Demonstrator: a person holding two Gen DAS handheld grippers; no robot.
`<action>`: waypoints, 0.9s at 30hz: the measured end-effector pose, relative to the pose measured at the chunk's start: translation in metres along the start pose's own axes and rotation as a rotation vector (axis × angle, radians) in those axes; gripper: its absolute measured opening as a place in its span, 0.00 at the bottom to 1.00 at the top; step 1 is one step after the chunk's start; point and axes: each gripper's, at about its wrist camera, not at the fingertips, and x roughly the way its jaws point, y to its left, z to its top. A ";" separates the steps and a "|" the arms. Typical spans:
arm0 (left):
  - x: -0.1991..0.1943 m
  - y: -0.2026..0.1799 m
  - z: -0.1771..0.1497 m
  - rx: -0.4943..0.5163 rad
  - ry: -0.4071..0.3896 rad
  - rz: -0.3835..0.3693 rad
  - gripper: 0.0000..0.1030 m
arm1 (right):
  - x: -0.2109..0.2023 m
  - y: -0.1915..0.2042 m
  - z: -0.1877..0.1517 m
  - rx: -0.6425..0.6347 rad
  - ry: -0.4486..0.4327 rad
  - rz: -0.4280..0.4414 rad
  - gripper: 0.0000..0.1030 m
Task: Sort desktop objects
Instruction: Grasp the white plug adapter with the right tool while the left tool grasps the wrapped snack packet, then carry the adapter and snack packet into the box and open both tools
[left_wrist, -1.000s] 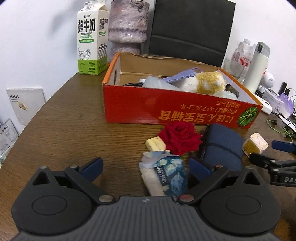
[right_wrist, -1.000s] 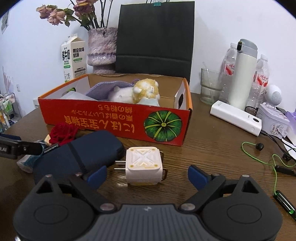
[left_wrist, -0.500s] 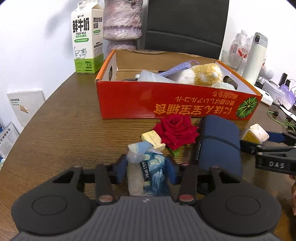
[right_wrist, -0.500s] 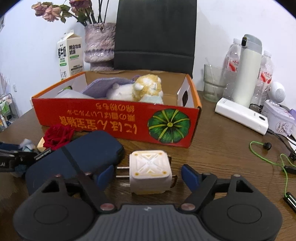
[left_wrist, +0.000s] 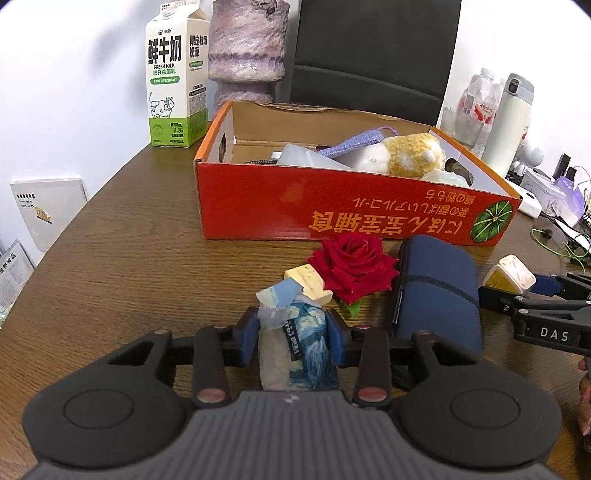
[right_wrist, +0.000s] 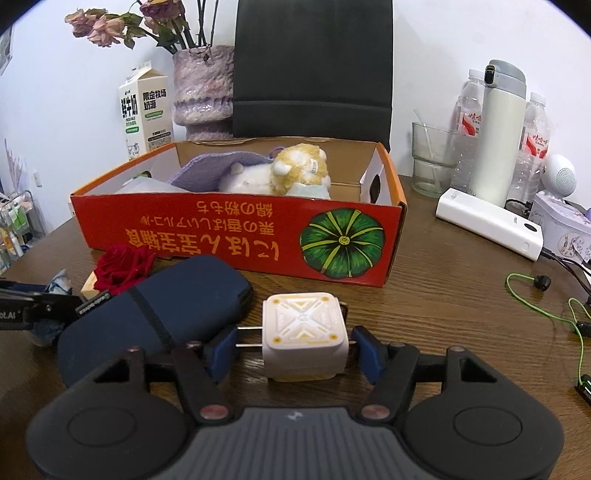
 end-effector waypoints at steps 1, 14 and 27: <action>0.000 0.000 0.000 0.001 -0.002 -0.001 0.35 | -0.001 -0.001 0.000 0.008 0.000 0.004 0.64; -0.022 0.010 0.002 -0.057 -0.107 -0.002 0.27 | -0.024 0.000 0.003 0.035 -0.062 0.023 0.63; -0.065 0.003 0.017 -0.076 -0.225 -0.096 0.27 | -0.073 0.011 0.025 0.014 -0.212 0.080 0.63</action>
